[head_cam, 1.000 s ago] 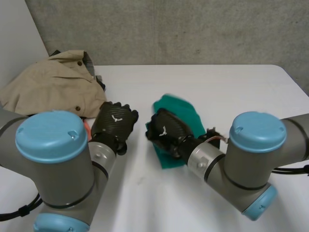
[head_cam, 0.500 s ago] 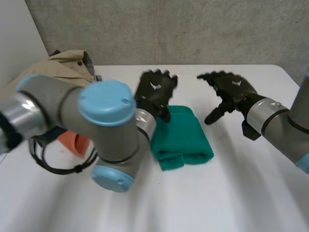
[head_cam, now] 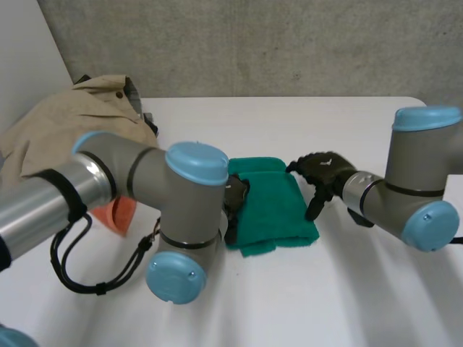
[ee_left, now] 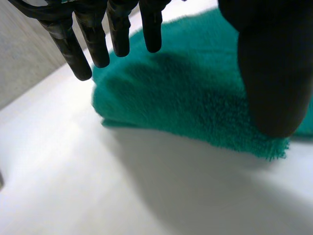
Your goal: Fold the laundry.
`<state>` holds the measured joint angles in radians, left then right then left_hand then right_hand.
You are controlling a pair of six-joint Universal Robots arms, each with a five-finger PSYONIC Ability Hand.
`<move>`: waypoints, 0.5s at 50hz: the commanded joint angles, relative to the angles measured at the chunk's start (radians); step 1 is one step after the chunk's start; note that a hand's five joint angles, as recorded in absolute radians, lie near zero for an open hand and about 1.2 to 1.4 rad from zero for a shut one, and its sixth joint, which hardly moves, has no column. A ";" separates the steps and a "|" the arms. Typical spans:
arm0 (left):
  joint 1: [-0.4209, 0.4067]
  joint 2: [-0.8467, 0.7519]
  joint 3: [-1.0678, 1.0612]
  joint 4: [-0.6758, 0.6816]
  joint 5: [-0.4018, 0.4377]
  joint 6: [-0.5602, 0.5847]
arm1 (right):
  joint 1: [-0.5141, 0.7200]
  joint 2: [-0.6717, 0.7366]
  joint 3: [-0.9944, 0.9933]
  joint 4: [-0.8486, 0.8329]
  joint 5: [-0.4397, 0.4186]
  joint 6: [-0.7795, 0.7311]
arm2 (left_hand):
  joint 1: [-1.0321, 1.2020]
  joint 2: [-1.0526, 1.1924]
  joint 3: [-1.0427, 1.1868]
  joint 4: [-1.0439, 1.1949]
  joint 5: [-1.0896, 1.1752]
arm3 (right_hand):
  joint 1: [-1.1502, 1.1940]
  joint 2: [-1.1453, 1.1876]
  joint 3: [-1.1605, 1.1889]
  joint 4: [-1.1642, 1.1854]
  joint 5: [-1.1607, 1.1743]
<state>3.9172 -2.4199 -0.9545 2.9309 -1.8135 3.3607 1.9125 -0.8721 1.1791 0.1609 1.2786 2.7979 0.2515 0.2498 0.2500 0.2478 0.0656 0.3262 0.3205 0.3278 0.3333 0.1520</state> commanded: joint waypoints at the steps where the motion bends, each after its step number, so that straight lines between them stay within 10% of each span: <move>1: 0.008 0.142 -0.010 0.004 0.014 -0.001 | -0.007 -0.160 0.155 -0.133 0.086 0.087 | -0.053 -0.051 -0.051 -0.049 -0.041 | -0.006 0.000 -0.008 -0.013 -0.007; 15: 0.069 0.354 -0.145 0.001 0.345 -0.011 | -0.012 -0.225 0.459 -0.248 -0.036 0.440 | -0.053 -0.051 -0.051 -0.049 -0.041 | -0.053 -0.048 -0.055 -0.060 -0.054; 25: 0.106 0.366 -0.199 0.001 0.398 -0.017 | -0.006 -0.111 0.430 -0.334 -0.065 0.525 | -0.044 -0.042 -0.042 -0.040 -0.032 | 0.043 0.049 0.041 0.036 0.043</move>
<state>4.0136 -2.0517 -1.1310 2.9312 -1.4242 3.3469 1.9025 -1.0571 1.6465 -0.1397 1.2146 3.2949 0.2319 0.2224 0.2296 0.2196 0.0499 0.2764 0.2710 0.2668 0.2596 0.0762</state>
